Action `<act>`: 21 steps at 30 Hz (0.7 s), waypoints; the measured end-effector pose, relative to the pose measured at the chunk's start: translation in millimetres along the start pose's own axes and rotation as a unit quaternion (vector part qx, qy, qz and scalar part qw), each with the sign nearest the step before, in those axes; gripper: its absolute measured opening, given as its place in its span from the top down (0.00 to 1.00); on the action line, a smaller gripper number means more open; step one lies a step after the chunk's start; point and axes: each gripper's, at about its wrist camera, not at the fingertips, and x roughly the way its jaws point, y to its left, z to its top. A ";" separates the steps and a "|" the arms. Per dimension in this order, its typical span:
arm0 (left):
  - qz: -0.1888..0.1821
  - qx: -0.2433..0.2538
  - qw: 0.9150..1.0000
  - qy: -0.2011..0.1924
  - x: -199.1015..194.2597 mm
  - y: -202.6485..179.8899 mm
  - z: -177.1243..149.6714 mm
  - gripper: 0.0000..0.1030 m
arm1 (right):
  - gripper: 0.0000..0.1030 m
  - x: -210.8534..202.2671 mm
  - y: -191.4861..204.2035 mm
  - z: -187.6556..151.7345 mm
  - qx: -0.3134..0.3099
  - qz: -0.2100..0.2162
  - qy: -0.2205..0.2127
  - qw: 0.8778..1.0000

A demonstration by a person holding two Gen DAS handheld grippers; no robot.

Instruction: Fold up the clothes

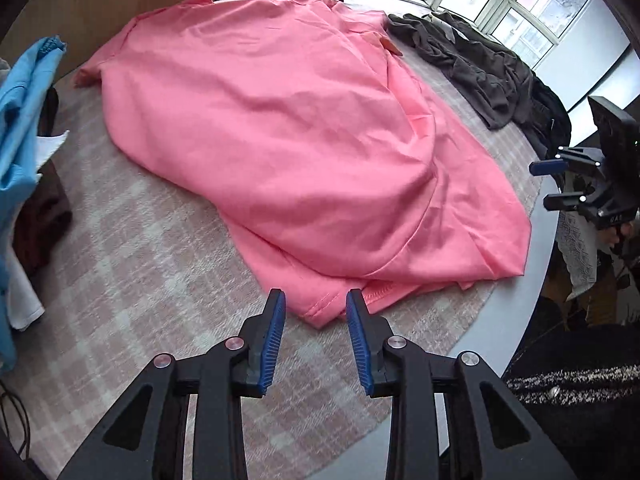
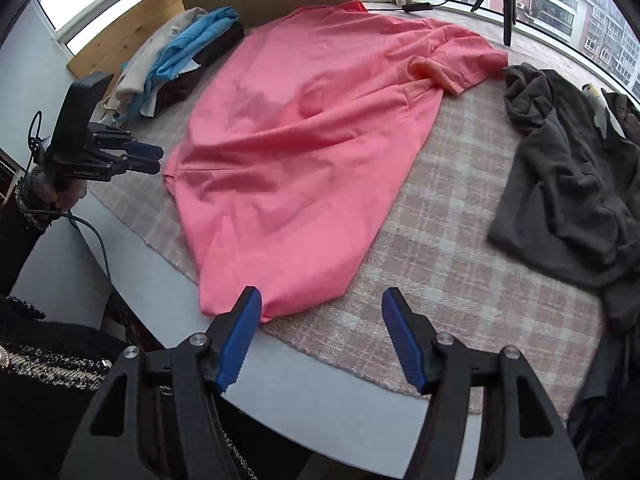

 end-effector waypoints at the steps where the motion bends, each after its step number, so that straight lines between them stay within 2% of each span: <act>1: 0.000 0.006 1.000 0.002 2.5 -2.3 0.6 0.72 | 0.40 6.9 -0.1 -1.4 0.008 -0.004 0.004 1.000; 3: 0.001 0.018 1.000 0.005 7.4 -7.0 1.8 0.80 | 0.40 11.3 -2.1 -4.0 0.019 0.000 -0.002 1.000; 4: 0.000 0.022 1.000 0.005 8.4 -8.5 2.3 0.97 | 0.40 11.6 -2.9 -4.6 0.022 -0.003 -0.007 1.000; 9: -0.007 0.013 1.000 -0.019 -24.7 -2.7 -0.8 0.96 | 0.40 22.0 -4.6 -0.3 0.026 -0.001 -0.010 1.000; 11: -0.008 0.002 0.999 -0.043 -54.0 4.9 -4.7 0.96 | 0.40 30.9 -1.2 2.6 0.019 0.001 -0.005 1.000; 14: 0.012 -0.018 0.997 -0.074 -94.6 20.2 -12.1 0.96 | 0.40 40.7 6.2 6.2 0.009 0.008 -0.009 1.000; 15: 0.020 -0.023 0.996 -0.081 -105.3 24.5 -15.1 0.96 | 0.45 43.0 8.4 7.4 0.008 0.012 -0.013 1.000; 16: 0.027 -0.028 0.996 -0.086 -113.4 28.5 -18.0 0.96 | 0.82 41.1 9.6 9.6 0.012 0.027 -0.019 0.999; 17: 0.030 -0.033 0.995 -0.087 -115.9 31.7 -20.9 0.96 | 0.97 36.4 9.4 12.5 0.023 0.041 -0.028 0.998; 20: 0.041 -0.047 0.994 -0.093 -123.4 41.4 -29.7 0.96 | 0.97 2.5 -0.3 23.1 0.057 0.051 -0.094 0.993; 21: 0.045 -0.052 0.993 -0.094 -125.9 44.7 -32.7 0.96 | 0.97 -9.3 -13.4 23.3 0.097 0.063 -0.119 0.986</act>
